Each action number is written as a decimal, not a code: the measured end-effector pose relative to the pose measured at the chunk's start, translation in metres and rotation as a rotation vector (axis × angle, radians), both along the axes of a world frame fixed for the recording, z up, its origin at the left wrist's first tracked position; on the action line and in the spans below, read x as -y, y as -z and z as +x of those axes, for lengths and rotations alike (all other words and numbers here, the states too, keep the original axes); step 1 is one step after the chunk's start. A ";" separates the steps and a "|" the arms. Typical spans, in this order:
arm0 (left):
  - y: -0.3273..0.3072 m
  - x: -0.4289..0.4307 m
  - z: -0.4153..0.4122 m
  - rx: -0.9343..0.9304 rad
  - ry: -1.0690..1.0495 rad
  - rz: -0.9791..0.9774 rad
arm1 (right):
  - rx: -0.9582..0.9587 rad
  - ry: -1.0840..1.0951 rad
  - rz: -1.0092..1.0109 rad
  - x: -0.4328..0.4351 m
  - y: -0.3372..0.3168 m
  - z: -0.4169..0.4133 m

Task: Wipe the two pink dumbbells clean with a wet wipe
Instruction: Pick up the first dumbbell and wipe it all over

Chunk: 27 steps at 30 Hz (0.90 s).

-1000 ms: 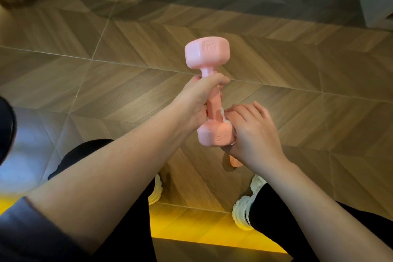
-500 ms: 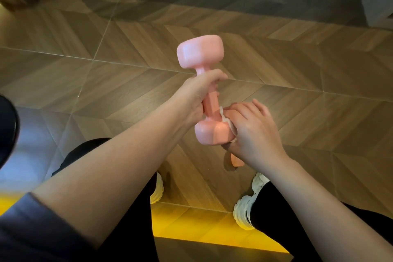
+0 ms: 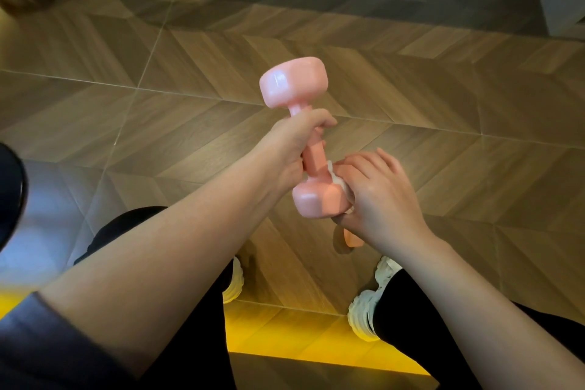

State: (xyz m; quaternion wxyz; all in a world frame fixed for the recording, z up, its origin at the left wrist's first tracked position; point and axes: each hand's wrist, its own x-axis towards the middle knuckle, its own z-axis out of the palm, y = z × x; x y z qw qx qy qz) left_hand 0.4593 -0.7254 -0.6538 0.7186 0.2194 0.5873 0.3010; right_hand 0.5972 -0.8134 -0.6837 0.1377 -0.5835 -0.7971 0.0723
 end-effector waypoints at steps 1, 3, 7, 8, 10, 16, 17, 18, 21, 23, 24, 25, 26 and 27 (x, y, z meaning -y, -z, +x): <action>0.001 0.000 0.000 -0.002 -0.003 -0.011 | -0.002 -0.001 0.003 0.000 0.000 0.000; 0.001 -0.002 -0.002 -0.008 -0.001 -0.004 | -0.021 -0.009 0.009 0.000 0.000 -0.002; -0.002 -0.005 -0.004 0.046 0.007 0.040 | -0.074 -0.028 0.010 -0.001 -0.002 -0.009; -0.002 -0.005 -0.005 0.064 0.009 0.040 | -0.086 -0.031 0.014 0.000 -0.003 -0.009; -0.004 -0.004 -0.005 0.081 0.037 0.035 | -0.108 -0.035 0.017 0.001 -0.006 -0.011; -0.007 -0.005 -0.005 0.100 0.045 0.008 | -0.117 -0.025 0.081 0.005 -0.016 -0.011; -0.007 -0.005 -0.005 0.107 0.045 0.010 | -0.113 -0.019 0.096 0.005 -0.018 -0.011; -0.007 -0.006 -0.006 0.112 0.047 0.015 | -0.115 -0.012 0.110 0.006 -0.019 -0.012; -0.009 -0.007 -0.006 0.117 0.059 0.030 | -0.145 0.029 0.173 0.008 -0.019 -0.015; -0.010 -0.007 -0.006 0.116 0.063 0.041 | -0.164 0.079 0.190 0.010 -0.018 -0.018; -0.010 -0.007 -0.006 0.115 0.062 0.048 | -0.170 0.105 0.177 0.010 -0.018 -0.019; -0.011 -0.008 -0.007 0.114 0.057 0.056 | -0.170 0.130 0.147 0.010 -0.018 -0.018; -0.012 -0.008 -0.008 0.113 0.047 0.061 | -0.166 0.154 0.090 0.009 -0.018 -0.018; -0.012 -0.009 -0.009 0.116 0.034 0.063 | -0.166 0.175 0.005 0.008 -0.019 -0.016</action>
